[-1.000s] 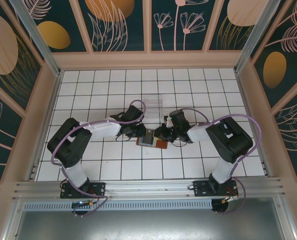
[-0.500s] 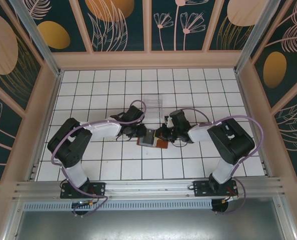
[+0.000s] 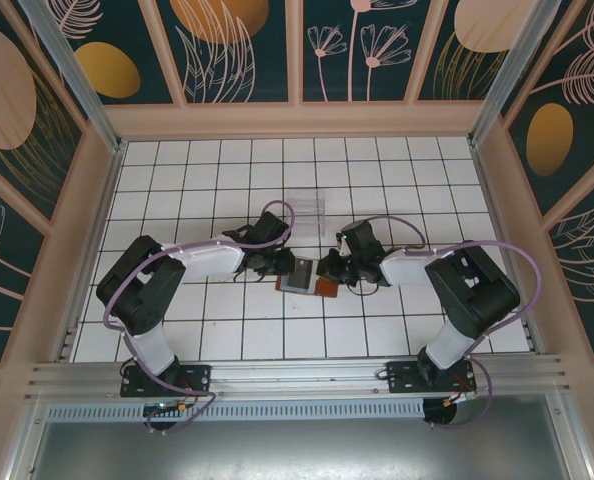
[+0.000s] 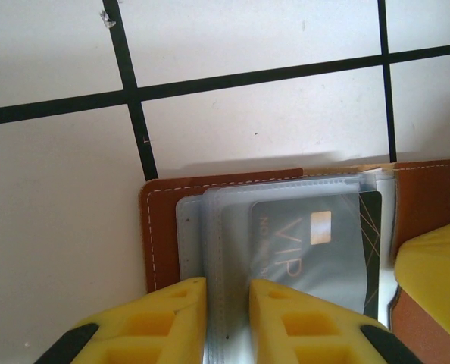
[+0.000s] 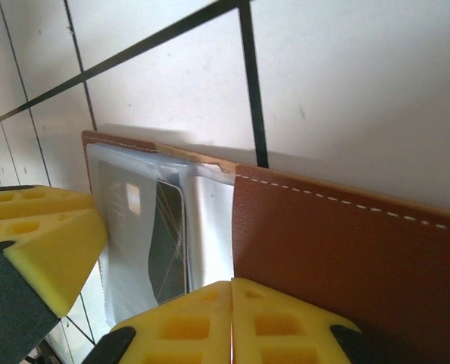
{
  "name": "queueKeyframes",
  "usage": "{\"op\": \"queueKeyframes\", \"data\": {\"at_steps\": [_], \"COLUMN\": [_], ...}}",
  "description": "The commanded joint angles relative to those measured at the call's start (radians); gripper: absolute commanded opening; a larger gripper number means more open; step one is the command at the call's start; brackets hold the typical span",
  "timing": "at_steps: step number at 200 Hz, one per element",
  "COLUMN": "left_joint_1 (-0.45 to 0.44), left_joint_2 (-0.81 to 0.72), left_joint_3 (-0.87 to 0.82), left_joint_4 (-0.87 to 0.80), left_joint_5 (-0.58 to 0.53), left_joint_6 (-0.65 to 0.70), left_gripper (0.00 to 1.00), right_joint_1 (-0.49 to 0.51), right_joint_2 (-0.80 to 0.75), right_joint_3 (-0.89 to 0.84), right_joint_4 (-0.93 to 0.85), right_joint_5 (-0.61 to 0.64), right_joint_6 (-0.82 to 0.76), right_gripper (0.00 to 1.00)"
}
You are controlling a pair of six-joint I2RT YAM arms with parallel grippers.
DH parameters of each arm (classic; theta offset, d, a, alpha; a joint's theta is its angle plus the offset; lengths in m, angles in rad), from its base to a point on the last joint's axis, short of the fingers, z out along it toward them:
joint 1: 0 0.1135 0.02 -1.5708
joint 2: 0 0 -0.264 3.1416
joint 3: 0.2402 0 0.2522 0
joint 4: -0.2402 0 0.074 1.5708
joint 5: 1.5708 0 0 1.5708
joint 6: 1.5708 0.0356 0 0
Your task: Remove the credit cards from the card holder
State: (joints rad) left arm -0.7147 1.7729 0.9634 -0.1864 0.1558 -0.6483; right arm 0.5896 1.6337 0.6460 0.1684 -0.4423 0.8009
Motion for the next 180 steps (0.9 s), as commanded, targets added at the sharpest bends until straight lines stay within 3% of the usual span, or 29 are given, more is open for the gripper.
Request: {"op": "queueKeyframes", "data": {"at_steps": [1, 131, 180], "left_joint_1": [-0.009, -0.011, -0.010], "left_joint_2": [0.063, 0.058, 0.061], "left_joint_3": [-0.026, -0.037, -0.033], "left_joint_4": [-0.134, -0.122, -0.123], "left_joint_5": [-0.017, -0.004, -0.002], "left_joint_6": [-0.002, -0.009, -0.008], "left_gripper": [0.23, 0.23, 0.23], "right_joint_1": [-0.006, -0.020, -0.022], "right_joint_2": [-0.045, 0.092, 0.109], "right_joint_3": [0.009, 0.083, 0.064], "right_joint_4": [0.031, 0.078, 0.173], "right_joint_5": [0.002, -0.036, -0.100], "right_joint_6": [-0.004, -0.008, 0.015], "right_gripper": [0.11, 0.19, 0.16]}}
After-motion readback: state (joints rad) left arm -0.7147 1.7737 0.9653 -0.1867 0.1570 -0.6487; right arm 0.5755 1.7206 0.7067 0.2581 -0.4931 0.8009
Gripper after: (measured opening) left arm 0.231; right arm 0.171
